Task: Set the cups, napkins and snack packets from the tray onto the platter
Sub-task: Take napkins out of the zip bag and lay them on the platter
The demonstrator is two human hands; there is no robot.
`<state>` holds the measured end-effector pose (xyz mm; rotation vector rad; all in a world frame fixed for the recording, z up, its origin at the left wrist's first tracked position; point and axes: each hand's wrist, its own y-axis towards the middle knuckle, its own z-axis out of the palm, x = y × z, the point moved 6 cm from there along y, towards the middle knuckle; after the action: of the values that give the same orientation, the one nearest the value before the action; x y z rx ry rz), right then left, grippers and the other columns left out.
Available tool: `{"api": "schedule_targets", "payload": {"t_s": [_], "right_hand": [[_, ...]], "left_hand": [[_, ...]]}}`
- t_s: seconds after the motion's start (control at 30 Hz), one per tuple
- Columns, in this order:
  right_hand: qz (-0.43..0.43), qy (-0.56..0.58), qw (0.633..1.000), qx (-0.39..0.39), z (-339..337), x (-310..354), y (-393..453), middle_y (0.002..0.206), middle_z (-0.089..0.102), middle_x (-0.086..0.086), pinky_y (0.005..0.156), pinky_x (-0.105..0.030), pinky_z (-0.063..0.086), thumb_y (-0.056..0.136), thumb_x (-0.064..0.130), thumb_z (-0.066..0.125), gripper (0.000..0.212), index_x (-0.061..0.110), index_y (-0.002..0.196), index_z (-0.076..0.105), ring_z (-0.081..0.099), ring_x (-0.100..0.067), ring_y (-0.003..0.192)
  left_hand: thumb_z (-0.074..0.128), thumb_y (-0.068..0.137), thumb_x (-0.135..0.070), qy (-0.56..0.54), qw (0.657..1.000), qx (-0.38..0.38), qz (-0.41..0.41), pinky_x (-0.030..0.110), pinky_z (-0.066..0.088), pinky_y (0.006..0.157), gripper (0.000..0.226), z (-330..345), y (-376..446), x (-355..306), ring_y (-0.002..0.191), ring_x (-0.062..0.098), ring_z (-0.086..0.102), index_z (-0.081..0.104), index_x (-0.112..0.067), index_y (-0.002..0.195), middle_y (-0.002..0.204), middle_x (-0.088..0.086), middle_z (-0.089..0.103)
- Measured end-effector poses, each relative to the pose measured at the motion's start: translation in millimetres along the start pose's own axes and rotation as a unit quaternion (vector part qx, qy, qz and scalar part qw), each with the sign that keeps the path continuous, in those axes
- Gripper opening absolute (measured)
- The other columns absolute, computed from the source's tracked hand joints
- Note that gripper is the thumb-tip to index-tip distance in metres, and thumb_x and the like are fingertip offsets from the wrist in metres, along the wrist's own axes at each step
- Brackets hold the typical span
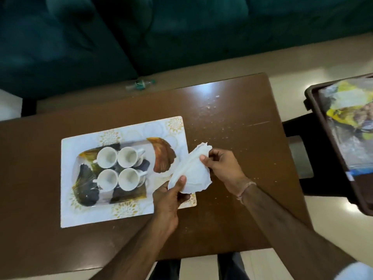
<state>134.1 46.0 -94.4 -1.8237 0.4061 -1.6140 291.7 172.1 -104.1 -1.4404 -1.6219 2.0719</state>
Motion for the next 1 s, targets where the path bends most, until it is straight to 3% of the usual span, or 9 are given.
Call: {"api": "schedule_targets", "payload": {"t_s": [0.07, 0.17, 0.3, 0.43, 0.5, 0.57, 0.67, 0.8, 1.0], "right_hand": [[-0.002, -0.067, 0.998, -0.012, 25.1, -3.2, 8.0, 0.092, 0.076, -0.013, 0.077, -0.045, 0.062, 0.088, 0.019, 0.073, 0.015, 0.006, 0.093, 0.072, 0.073, -0.032, 0.087], [-0.025, -0.149, 0.988, -0.011, 63.8, -4.6, 16.4, 0.082, 0.073, -0.014, 0.069, -0.040, 0.062, 0.086, 0.021, 0.074, 0.016, 0.006, 0.085, 0.071, 0.068, -0.030, 0.073], [-0.080, -0.250, 0.965, -0.012, 102.7, -4.9, 20.9, 0.082, 0.073, -0.004, 0.077, -0.035, 0.058, 0.086, 0.025, 0.073, 0.017, 0.008, 0.087, 0.073, 0.068, -0.021, 0.078], [-0.101, -0.367, 0.924, -0.047, 120.7, -8.1, 23.8, 0.097, 0.070, -0.009, 0.081, -0.039, 0.057, 0.086, 0.029, 0.070, 0.021, 0.012, 0.098, 0.070, 0.066, -0.027, 0.086], [-0.111, -0.394, 0.910, -0.062, 124.8, -10.4, 22.0, 0.105, 0.065, -0.009, 0.083, -0.044, 0.056, 0.086, 0.027, 0.069, 0.025, 0.014, 0.107, 0.063, 0.064, -0.029, 0.091], [-0.112, -0.370, 0.919, -0.076, 124.2, -12.3, 20.6, 0.103, 0.062, -0.005, 0.082, -0.044, 0.055, 0.084, 0.024, 0.071, 0.028, 0.019, 0.106, 0.054, 0.063, -0.027, 0.091], [-0.100, -0.301, 0.945, -0.077, 116.4, -13.5, 21.1, 0.096, 0.060, 0.001, 0.074, -0.032, 0.052, 0.079, 0.029, 0.078, 0.040, 0.024, 0.103, 0.047, 0.062, -0.019, 0.086], [-0.112, -0.248, 0.960, -0.069, 90.4, -2.8, 16.7, 0.096, 0.057, 0.003, 0.066, -0.020, 0.046, 0.080, 0.045, 0.074, 0.046, 0.024, 0.109, 0.046, 0.058, -0.011, 0.085], [-0.120, -0.242, 0.957, -0.106, 6.9, 21.6, 10.7, 0.104, 0.064, 0.000, 0.080, -0.029, 0.051, 0.091, 0.042, 0.064, 0.031, 0.017, 0.108, 0.057, 0.061, -0.016, 0.094]], "left_hand": [[0.085, 0.071, -0.028, 0.002, 0.999, -0.047, -0.006, 0.031, 0.059, 0.054, 0.047, -25.3, 8.0, 3.3, 0.073, 0.022, 0.075, 0.068, -0.011, 0.111, 0.100, 0.008, 0.076], [0.086, 0.071, -0.031, 0.004, 0.994, -0.104, -0.016, 0.028, 0.055, 0.044, 0.041, -58.9, 19.4, 6.0, 0.051, 0.022, 0.069, 0.068, -0.009, 0.100, 0.078, 0.009, 0.076], [0.083, 0.072, -0.042, 0.034, 0.987, -0.154, -0.038, 0.023, 0.047, 0.039, 0.043, -89.1, 31.1, 10.1, 0.042, 0.017, 0.063, 0.066, -0.007, 0.088, 0.060, 0.009, 0.072], [0.082, 0.066, -0.056, 0.093, 0.975, -0.199, -0.034, 0.020, 0.039, 0.033, 0.055, -108.2, 37.3, 12.5, 0.030, 0.013, 0.052, 0.067, -0.004, 0.071, 0.047, 0.006, 0.067], [0.078, 0.062, -0.067, 0.126, 0.969, -0.210, -0.025, 0.024, 0.045, 0.037, 0.063, -112.9, 37.6, 11.6, 0.033, 0.016, 0.056, 0.066, -0.005, 0.063, 0.046, 0.006, 0.066], [0.068, 0.062, -0.079, 0.195, 0.956, -0.218, -0.015, 0.036, 0.056, 0.052, 0.072, -115.1, 36.4, 7.5, 0.051, 0.025, 0.067, 0.067, -0.006, 0.062, 0.056, 0.009, 0.069], [0.050, 0.072, -0.083, 0.307, 0.920, -0.244, 0.009, 0.035, 0.047, 0.067, 0.068, -117.5, 29.4, -0.5, 0.070, 0.026, 0.061, 0.058, -0.017, 0.057, 0.068, 0.004, 0.062], [0.059, 0.084, -0.061, 0.308, 0.924, -0.173, 0.148, 0.032, 0.043, 0.059, 0.059, -85.8, 6.0, -17.1, 0.051, 0.015, 0.053, 0.048, -0.018, 0.045, 0.047, -0.001, 0.052], [0.063, 0.089, -0.046, 0.331, 0.907, 0.009, 0.259, 0.023, 0.044, 0.054, 0.036, 30.8, -17.0, -46.1, 0.055, 0.013, 0.061, 0.058, -0.022, 0.063, 0.056, -0.005, 0.061]]}}
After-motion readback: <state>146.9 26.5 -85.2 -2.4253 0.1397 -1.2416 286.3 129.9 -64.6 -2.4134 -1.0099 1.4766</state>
